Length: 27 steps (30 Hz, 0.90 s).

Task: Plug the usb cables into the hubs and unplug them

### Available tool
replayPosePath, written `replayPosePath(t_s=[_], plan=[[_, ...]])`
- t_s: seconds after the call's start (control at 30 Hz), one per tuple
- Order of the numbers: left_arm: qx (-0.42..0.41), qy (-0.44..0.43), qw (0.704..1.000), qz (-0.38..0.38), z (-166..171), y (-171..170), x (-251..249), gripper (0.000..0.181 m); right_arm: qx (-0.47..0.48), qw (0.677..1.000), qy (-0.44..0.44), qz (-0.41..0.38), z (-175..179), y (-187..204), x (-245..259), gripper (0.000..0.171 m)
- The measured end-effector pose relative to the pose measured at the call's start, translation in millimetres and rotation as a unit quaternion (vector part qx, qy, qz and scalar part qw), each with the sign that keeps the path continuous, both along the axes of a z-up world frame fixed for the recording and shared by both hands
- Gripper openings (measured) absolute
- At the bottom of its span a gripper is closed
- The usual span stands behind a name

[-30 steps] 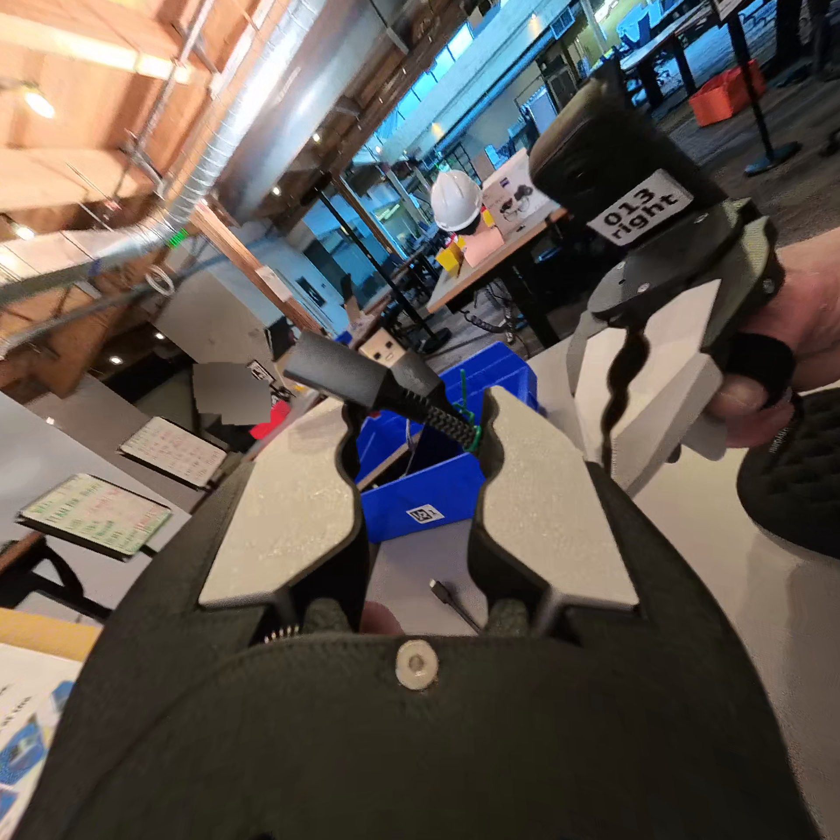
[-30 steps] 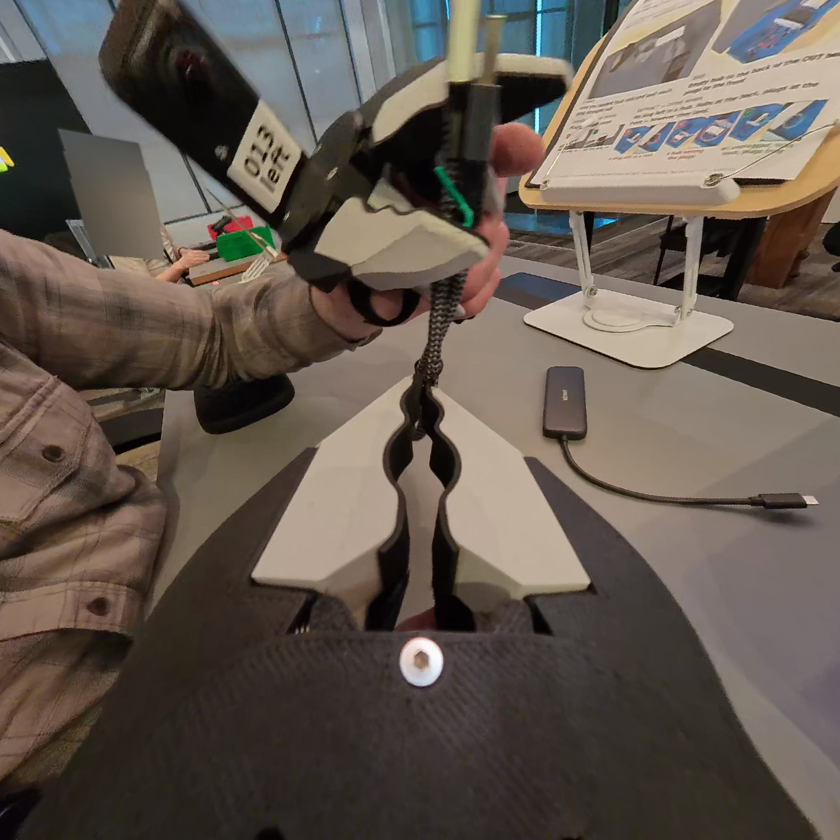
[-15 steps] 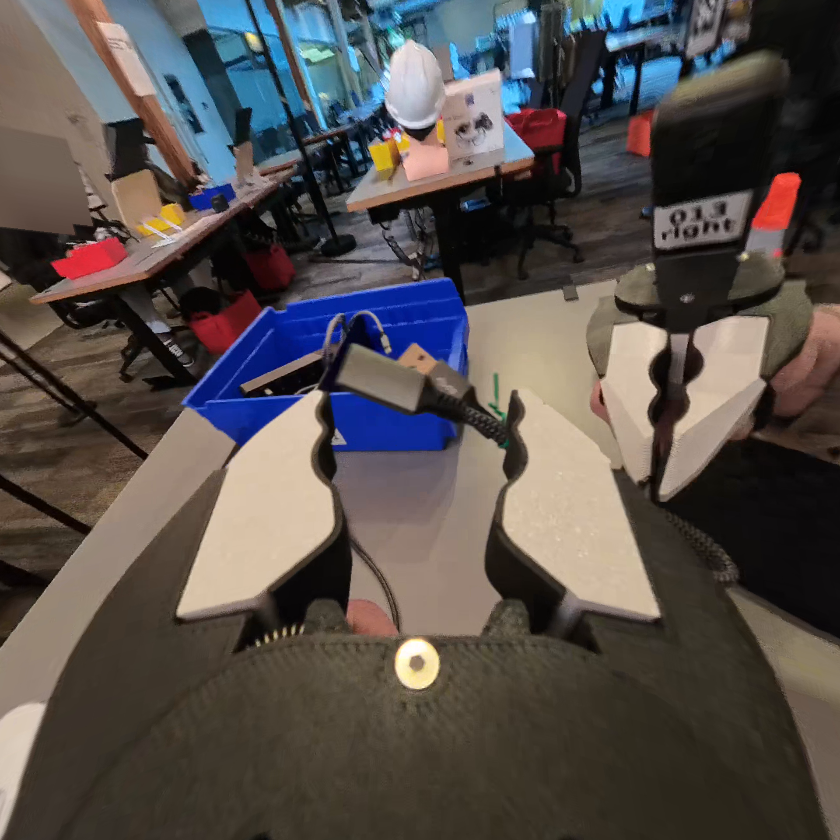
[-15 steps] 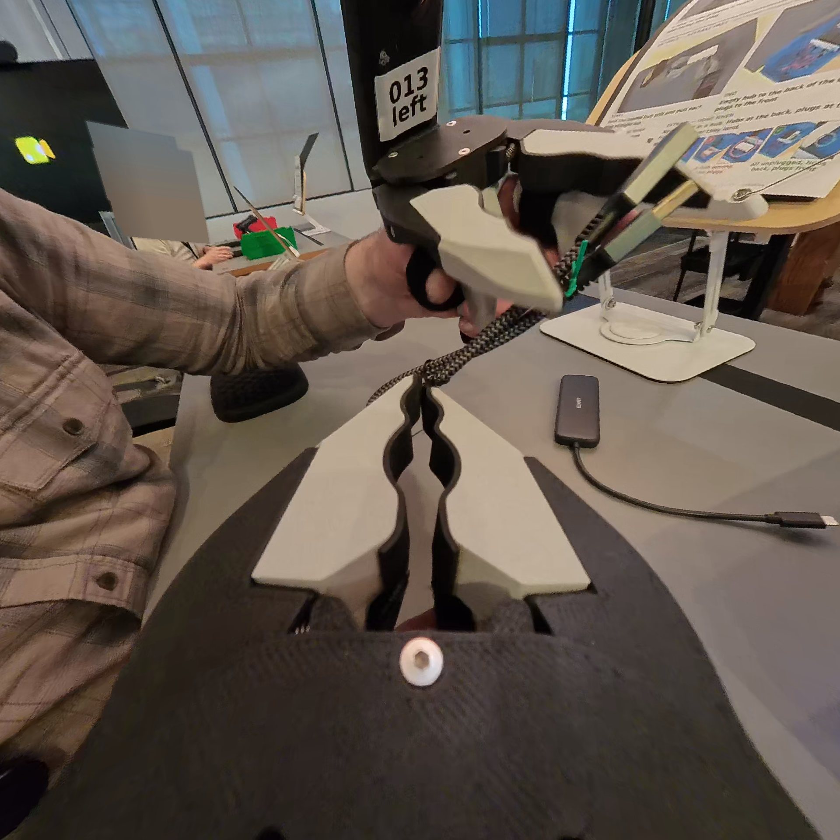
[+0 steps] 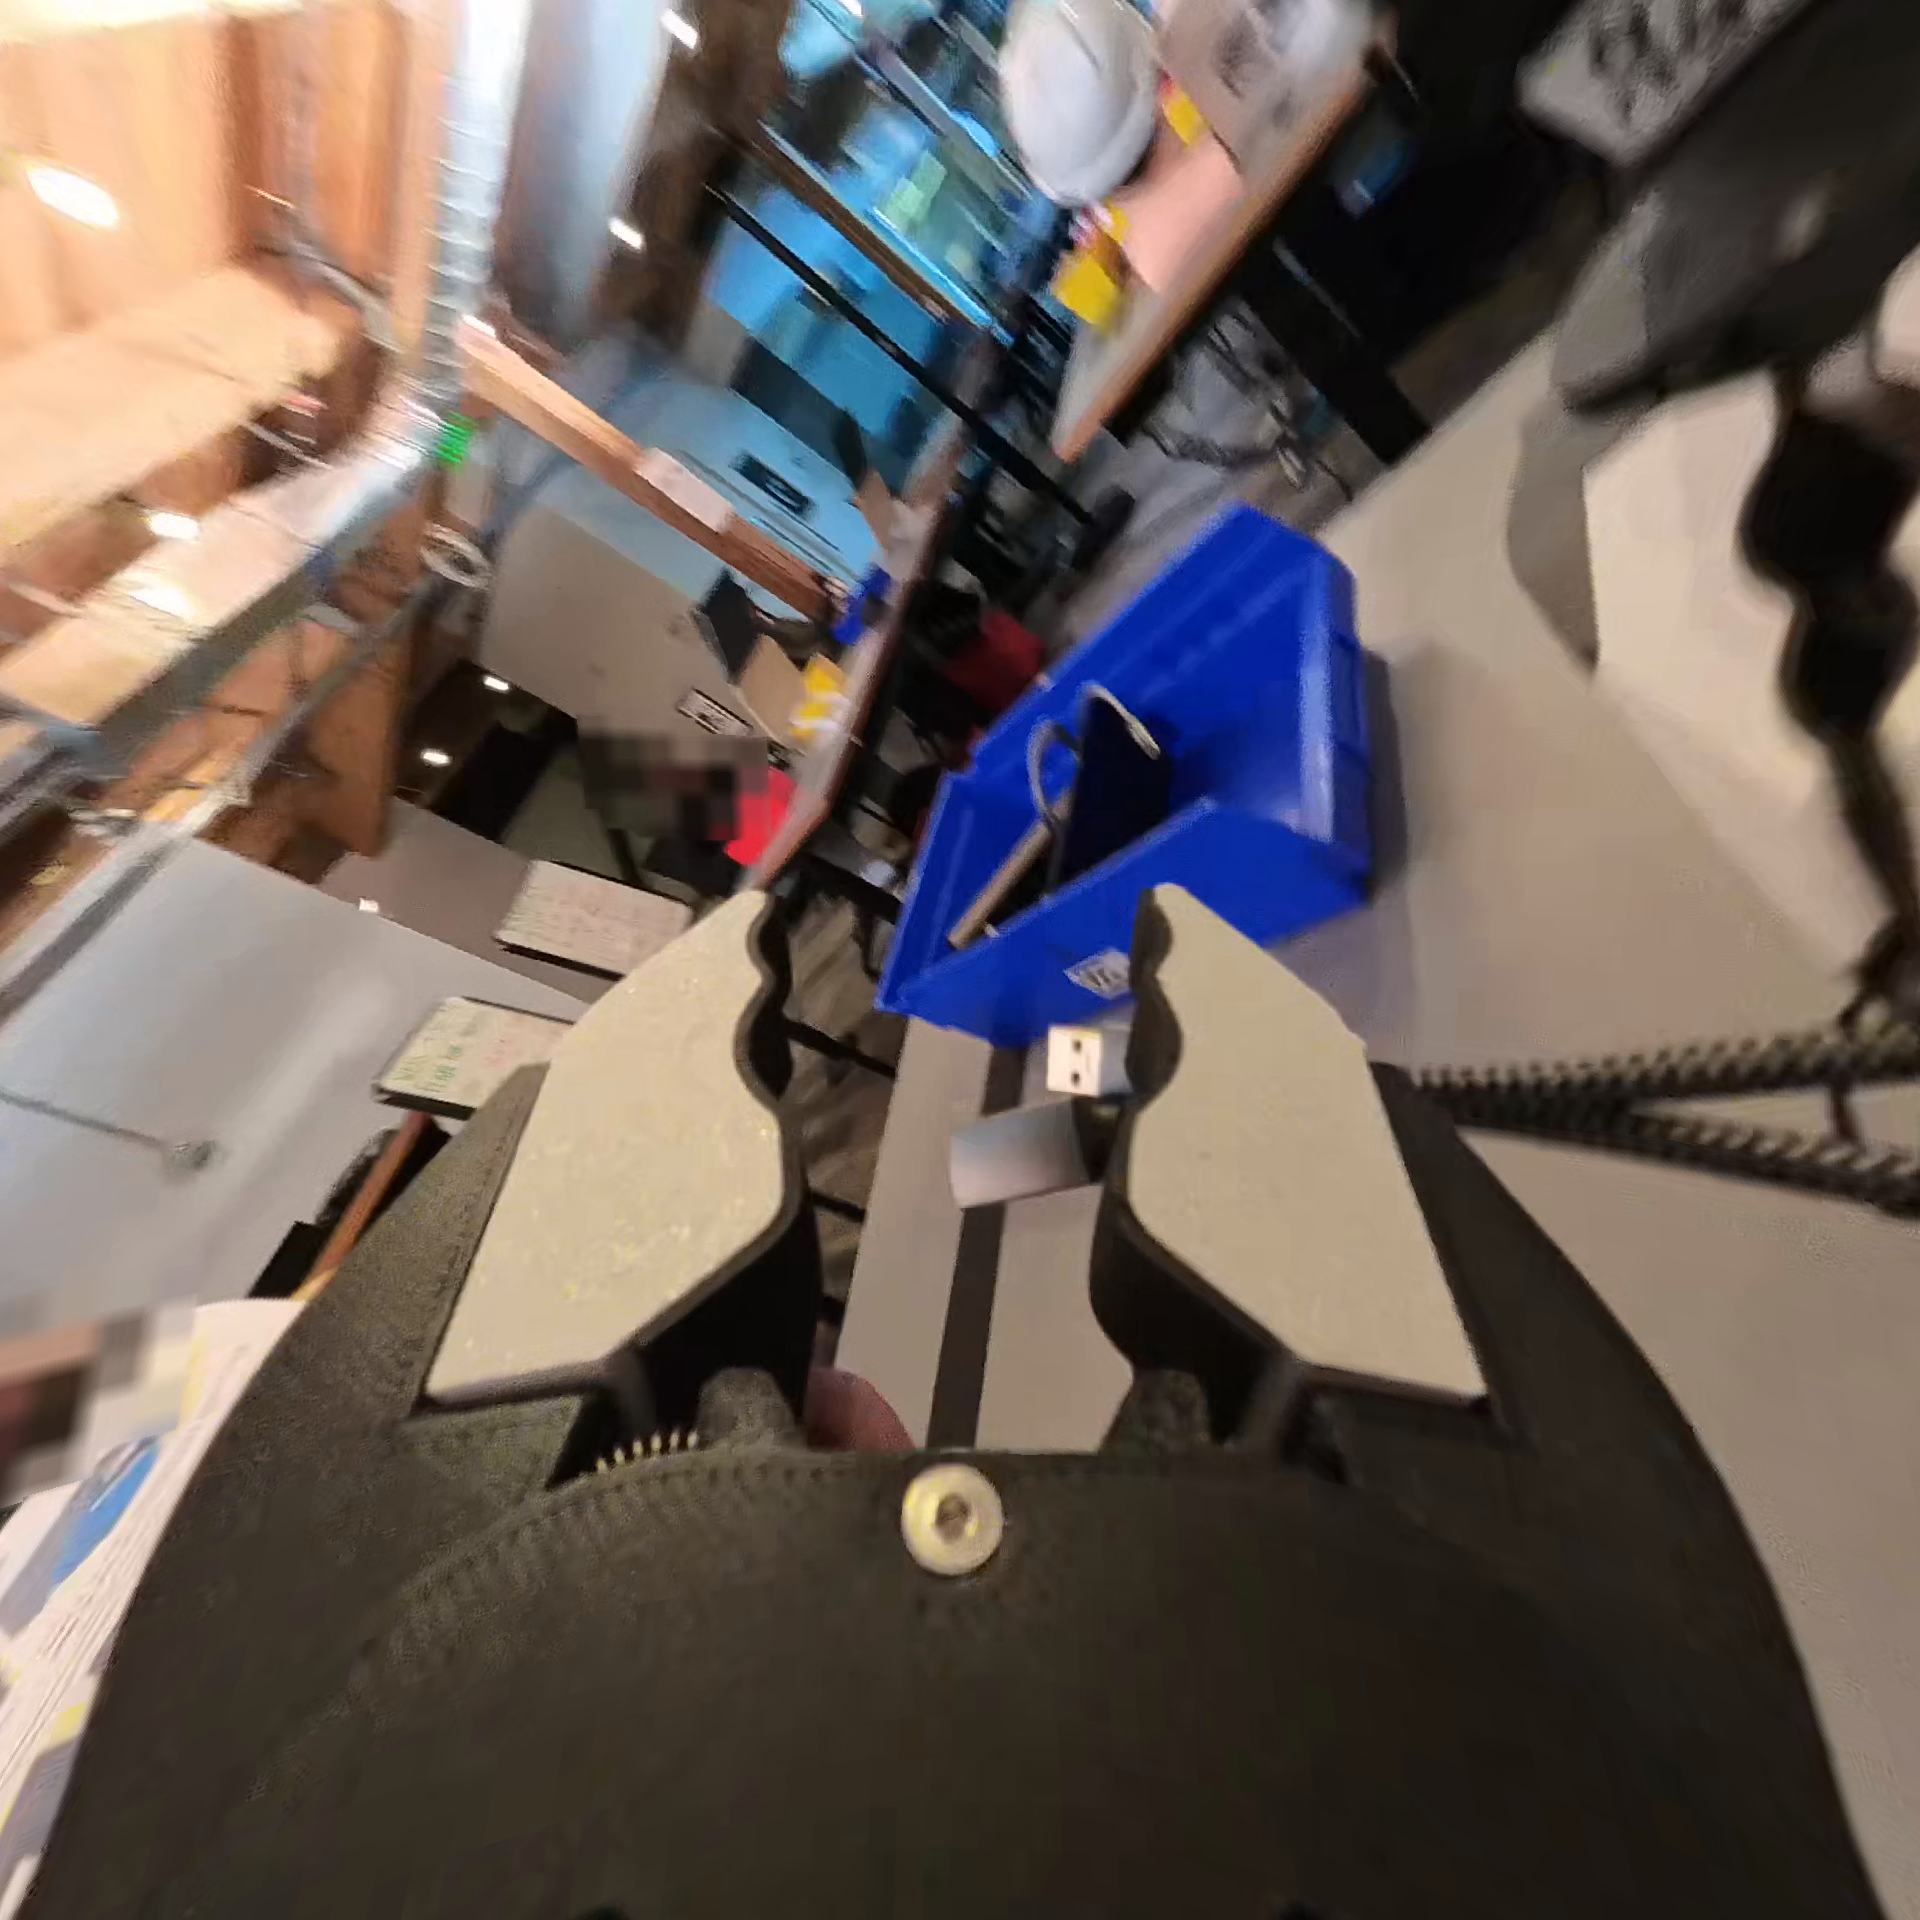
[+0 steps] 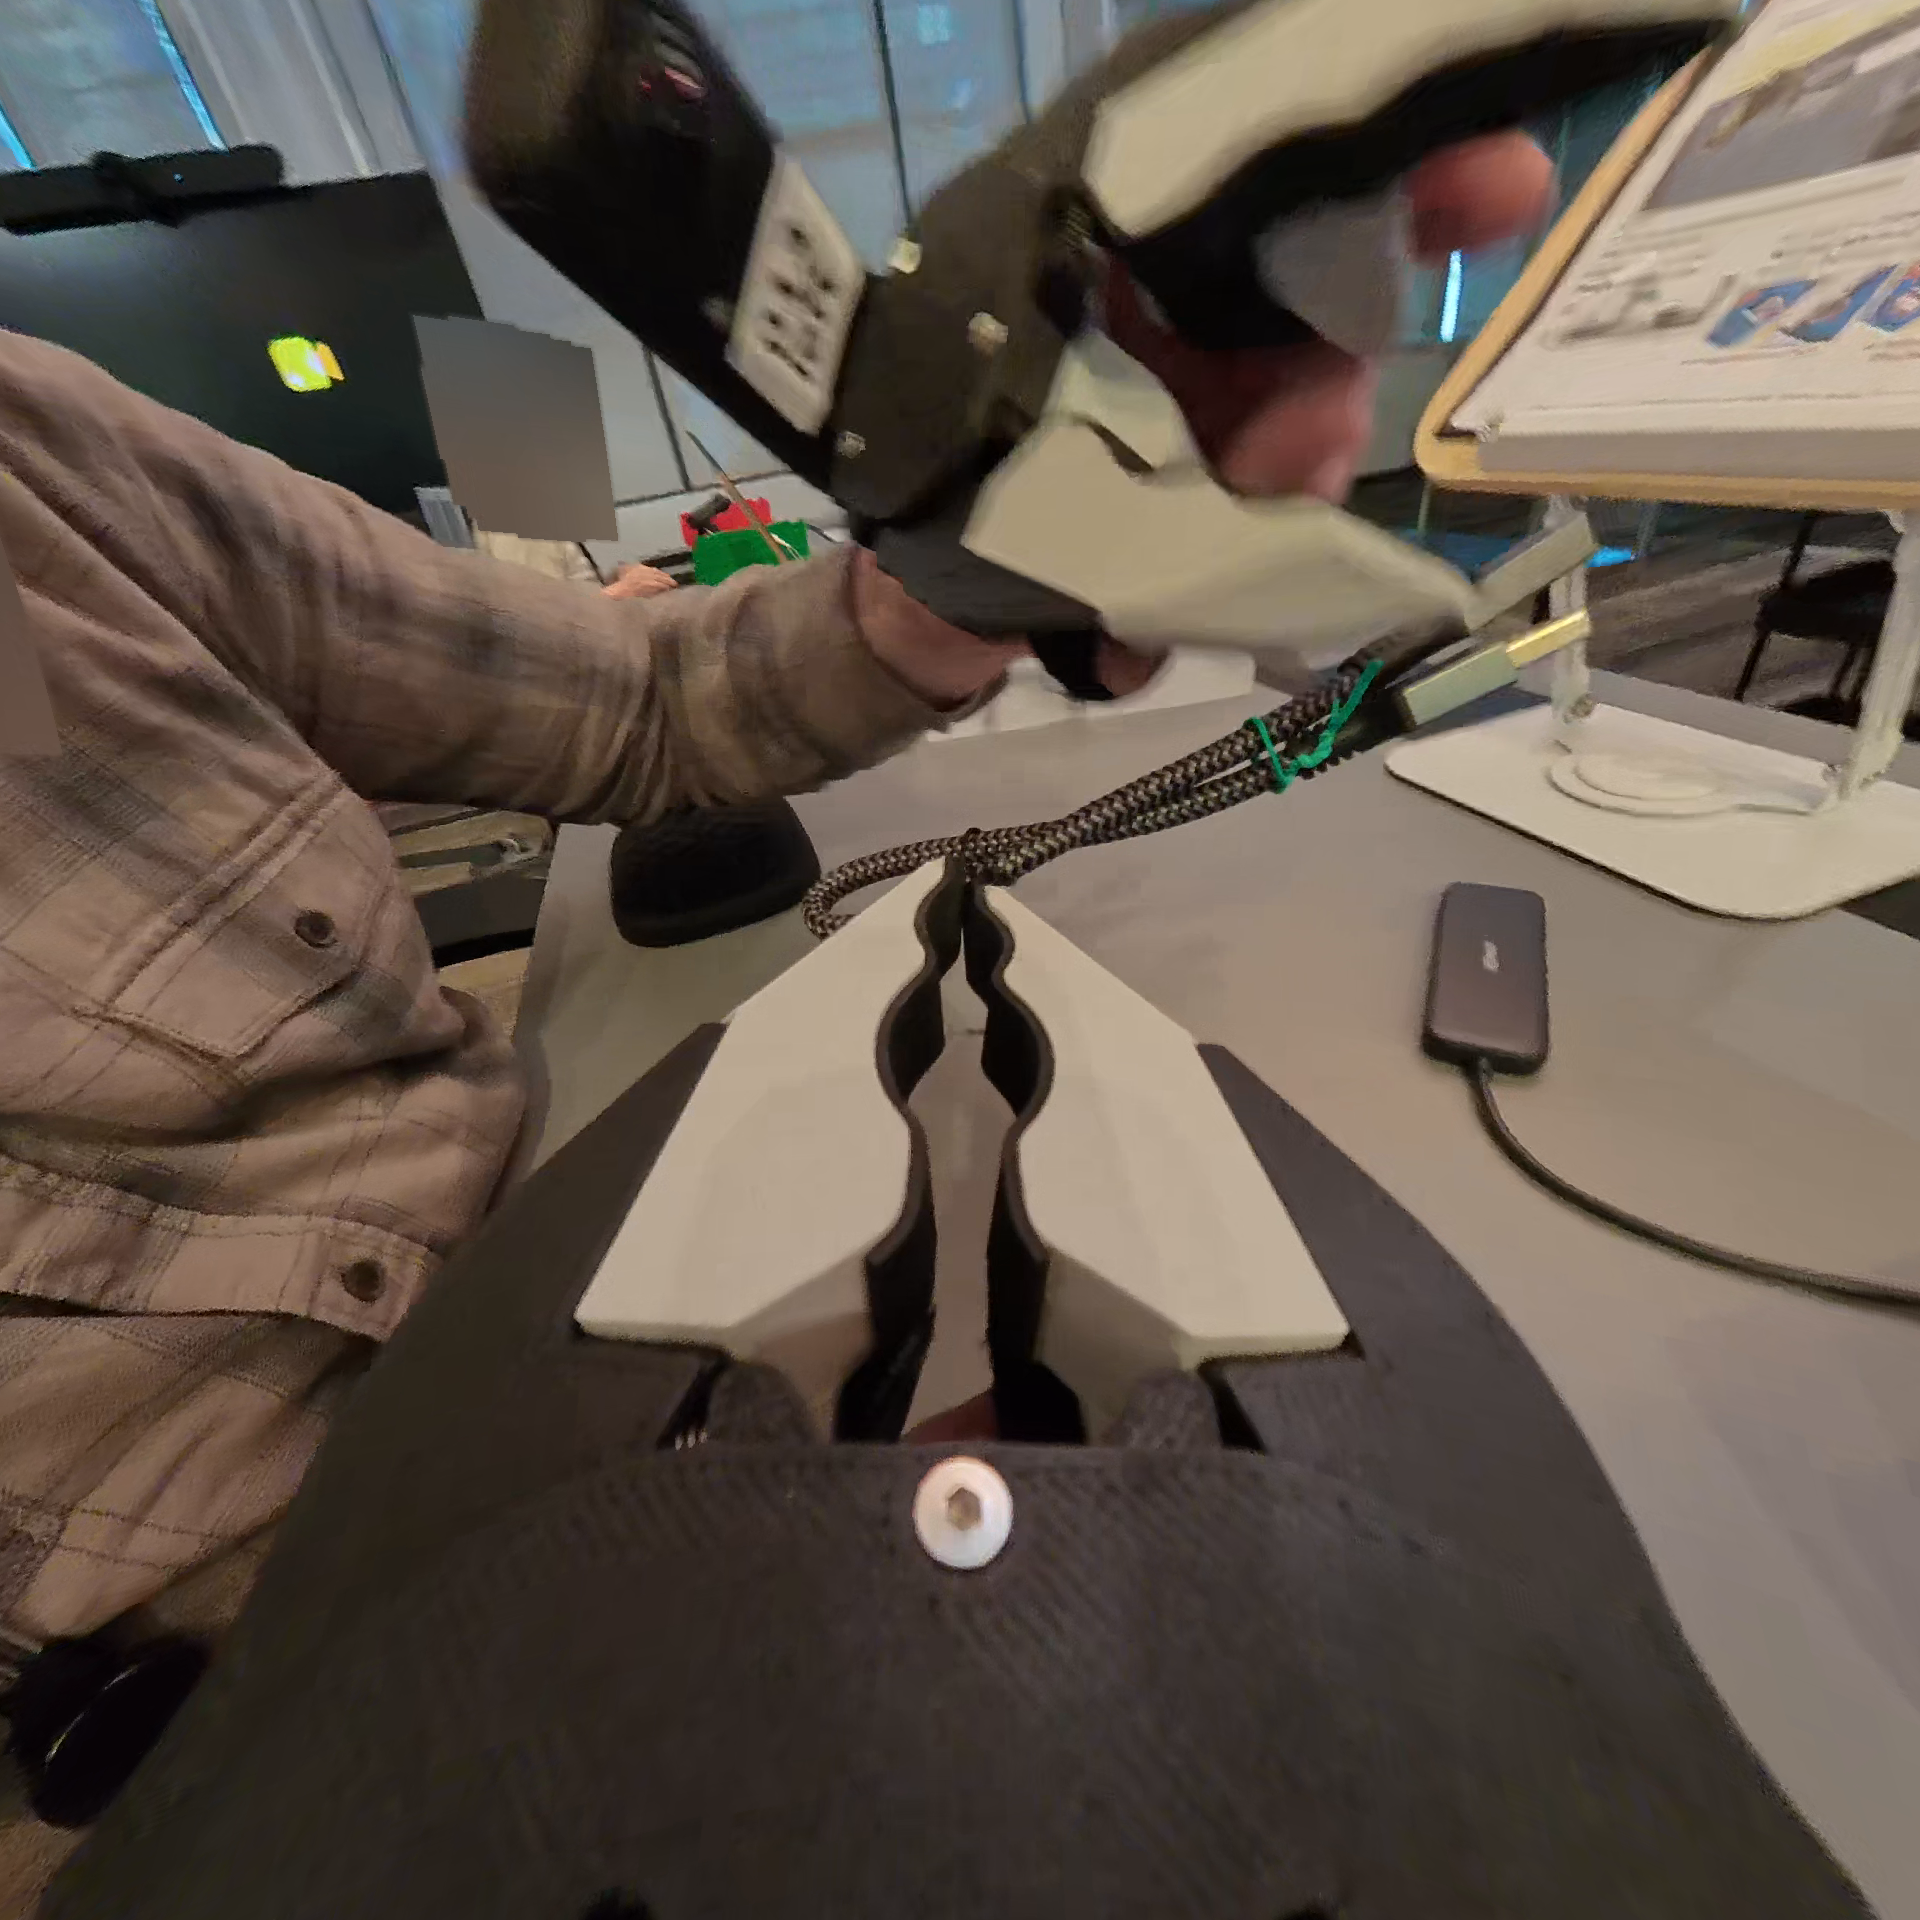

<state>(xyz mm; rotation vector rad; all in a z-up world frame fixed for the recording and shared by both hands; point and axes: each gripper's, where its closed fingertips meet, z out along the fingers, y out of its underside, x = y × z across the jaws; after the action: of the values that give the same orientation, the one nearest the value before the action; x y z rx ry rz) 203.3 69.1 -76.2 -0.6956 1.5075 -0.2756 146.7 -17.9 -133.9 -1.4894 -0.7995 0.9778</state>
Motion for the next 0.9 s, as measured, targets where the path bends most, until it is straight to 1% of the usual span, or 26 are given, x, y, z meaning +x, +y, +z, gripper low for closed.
replayPosePath(t_s=[0.1,0.17,0.2,0.27,0.33,0.4,0.43,0.53,0.63,0.77,0.8,0.83,0.9], plan=[[0.003,0.05,0.999,-0.003,-24.3,9.9,2.7,0.062,0.022,1.0,0.008,0.003,10.7,-5.9,-2.7,0.0],[0.001,0.083,0.997,0.007,-44.4,14.4,3.4,0.065,0.027,1.0,0.004,0.003,12.9,-7.4,-3.2,0.0],[-0.005,0.09,0.996,-0.001,-52.0,12.0,4.1,0.065,0.03,1.0,0.003,0.009,13.8,-8.7,-4.5,0.0],[-0.031,0.108,0.993,-0.025,-67.4,0.8,7.1,0.069,0.033,0.999,0.005,0.013,16.3,-9.0,-6.8,0.0],[-0.033,0.123,0.991,-0.051,-79.7,-11.9,9.6,0.072,0.034,0.999,0.011,0.014,19.2,-7.6,-6.3,0.0],[-0.042,0.124,0.989,-0.067,-85.6,-21.5,11.2,0.076,0.033,0.999,0.017,0.008,21.9,-4.8,-3.2,0.0],[-0.06,0.124,0.987,-0.078,-87.5,-27.4,11.6,0.079,0.032,0.999,0.019,0.006,22.6,-4.0,-1.7,0.0],[-0.102,0.103,0.985,-0.097,-85.4,-39.5,12.5,0.093,0.029,0.999,0.022,-0.005,23.7,-0.2,2.9,0.0],[-0.132,0.064,0.983,-0.109,-75.2,-51.7,12.3,0.106,0.021,0.999,0.035,-0.015,24.3,4.7,9.0,0.0],[-0.126,0.005,0.985,-0.115,-57.7,-61.6,10.0,0.107,0.017,0.999,0.049,-0.017,27.7,5.6,13.1,0.0],[-0.105,-0.003,0.988,-0.112,-56.1,-61.2,8.7,0.107,0.019,0.998,0.048,-0.019,28.5,5.3,13.9,0.0],[-0.094,-0.011,0.989,-0.112,-54.8,-59.7,5.8,0.102,0.021,0.998,0.047,-0.02,29.2,5.0,14.9,0.0],[-0.084,-0.037,0.991,-0.097,-50.1,-48.7,-4.1,0.098,0.025,0.998,0.049,-0.028,32.0,4.9,18.3,0.0]])
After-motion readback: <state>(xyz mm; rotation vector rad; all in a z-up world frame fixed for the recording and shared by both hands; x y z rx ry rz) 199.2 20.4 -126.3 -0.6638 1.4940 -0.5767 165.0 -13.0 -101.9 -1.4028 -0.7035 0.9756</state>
